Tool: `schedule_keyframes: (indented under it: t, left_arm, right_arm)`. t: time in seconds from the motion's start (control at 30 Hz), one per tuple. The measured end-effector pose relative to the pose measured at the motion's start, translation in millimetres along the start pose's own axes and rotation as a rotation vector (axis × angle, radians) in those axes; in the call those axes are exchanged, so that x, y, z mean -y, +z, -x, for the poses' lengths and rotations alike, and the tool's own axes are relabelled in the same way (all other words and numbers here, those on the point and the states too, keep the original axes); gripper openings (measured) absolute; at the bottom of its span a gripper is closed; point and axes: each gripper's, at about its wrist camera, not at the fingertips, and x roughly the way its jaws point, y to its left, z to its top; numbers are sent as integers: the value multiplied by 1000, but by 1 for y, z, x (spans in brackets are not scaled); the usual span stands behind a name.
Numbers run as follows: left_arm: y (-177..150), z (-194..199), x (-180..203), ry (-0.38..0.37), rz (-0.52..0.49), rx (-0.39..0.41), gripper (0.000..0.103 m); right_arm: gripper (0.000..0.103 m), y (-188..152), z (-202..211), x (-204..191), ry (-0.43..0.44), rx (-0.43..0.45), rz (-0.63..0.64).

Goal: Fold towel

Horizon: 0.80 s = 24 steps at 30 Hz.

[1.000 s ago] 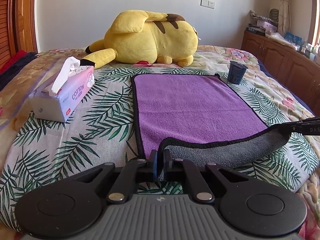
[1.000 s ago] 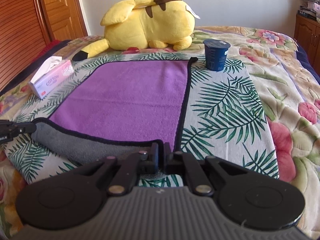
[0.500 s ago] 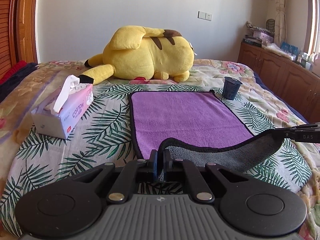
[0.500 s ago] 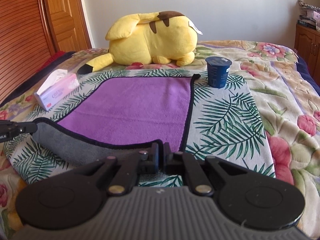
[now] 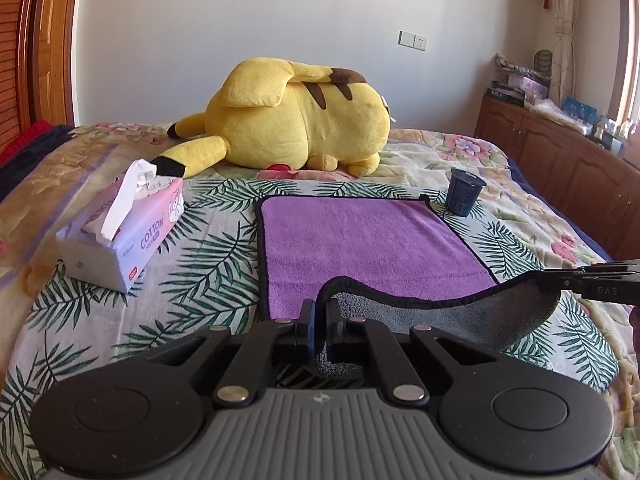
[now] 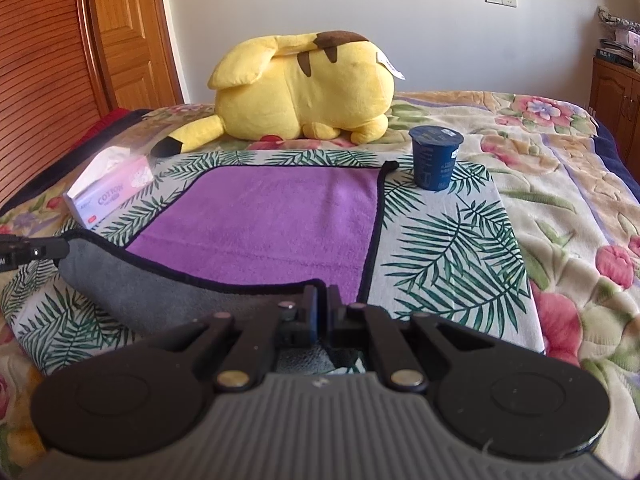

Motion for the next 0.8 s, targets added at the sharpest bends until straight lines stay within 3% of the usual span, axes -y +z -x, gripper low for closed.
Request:
schedule_keyframes:
  t: [0.8]
  left_arm:
    - [23, -11, -4, 13, 0, 29, 0]
  right_arm:
    - [5, 24, -6, 0, -9, 100, 49]
